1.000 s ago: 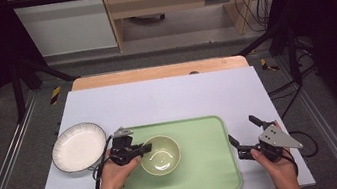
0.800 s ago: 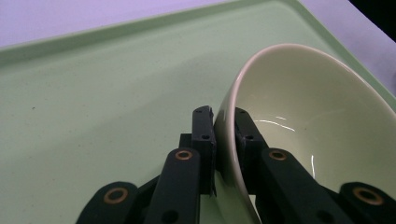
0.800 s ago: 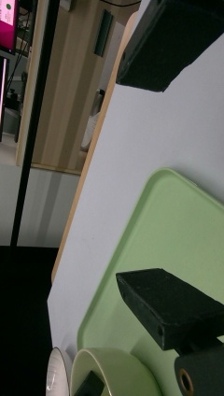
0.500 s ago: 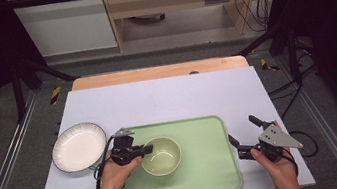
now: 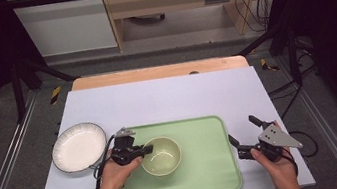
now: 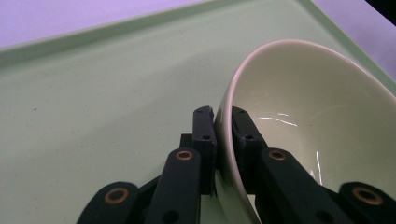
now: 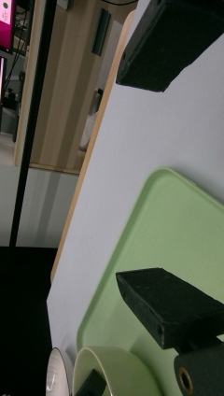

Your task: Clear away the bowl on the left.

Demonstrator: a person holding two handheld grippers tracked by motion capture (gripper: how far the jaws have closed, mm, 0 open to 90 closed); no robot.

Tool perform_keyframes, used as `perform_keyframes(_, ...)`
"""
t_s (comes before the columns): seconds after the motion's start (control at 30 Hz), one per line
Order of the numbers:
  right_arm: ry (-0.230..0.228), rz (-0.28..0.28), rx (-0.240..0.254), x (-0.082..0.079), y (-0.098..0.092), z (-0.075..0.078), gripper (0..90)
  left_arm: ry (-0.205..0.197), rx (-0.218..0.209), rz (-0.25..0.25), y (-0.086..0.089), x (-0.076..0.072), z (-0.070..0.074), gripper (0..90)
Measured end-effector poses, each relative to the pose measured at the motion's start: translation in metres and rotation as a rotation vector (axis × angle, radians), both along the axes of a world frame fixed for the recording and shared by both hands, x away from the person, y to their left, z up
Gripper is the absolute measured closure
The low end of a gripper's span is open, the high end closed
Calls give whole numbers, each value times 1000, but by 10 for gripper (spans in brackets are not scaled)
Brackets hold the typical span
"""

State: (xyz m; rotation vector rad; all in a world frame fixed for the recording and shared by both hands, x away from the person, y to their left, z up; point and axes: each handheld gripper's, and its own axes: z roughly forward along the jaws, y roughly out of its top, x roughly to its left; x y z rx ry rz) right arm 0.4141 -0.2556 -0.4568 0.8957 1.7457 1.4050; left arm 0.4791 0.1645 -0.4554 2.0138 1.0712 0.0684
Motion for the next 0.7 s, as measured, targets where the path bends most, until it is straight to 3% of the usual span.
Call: perform_keyframes(0.7, 1, 8, 8, 0, -1, -1, 63, -14, 9, -13, 0, 0, 0, 818)
